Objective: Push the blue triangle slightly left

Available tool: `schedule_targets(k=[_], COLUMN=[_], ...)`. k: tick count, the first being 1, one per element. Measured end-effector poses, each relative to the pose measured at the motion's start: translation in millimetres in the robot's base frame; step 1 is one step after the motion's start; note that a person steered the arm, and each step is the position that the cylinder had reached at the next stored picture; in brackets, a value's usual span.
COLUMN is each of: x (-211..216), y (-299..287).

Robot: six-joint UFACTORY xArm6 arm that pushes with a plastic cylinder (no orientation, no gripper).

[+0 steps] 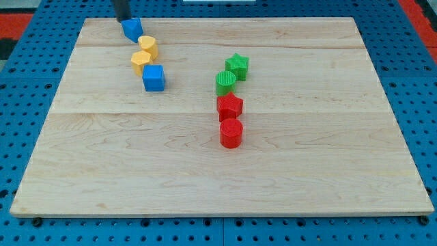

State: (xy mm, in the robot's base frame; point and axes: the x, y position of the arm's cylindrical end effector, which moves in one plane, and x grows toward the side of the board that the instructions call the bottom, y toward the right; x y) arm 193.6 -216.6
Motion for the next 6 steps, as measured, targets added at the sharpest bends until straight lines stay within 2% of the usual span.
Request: schedule_targets(k=[3,6], x=[32.1,36.8], y=[0.9,32.5])
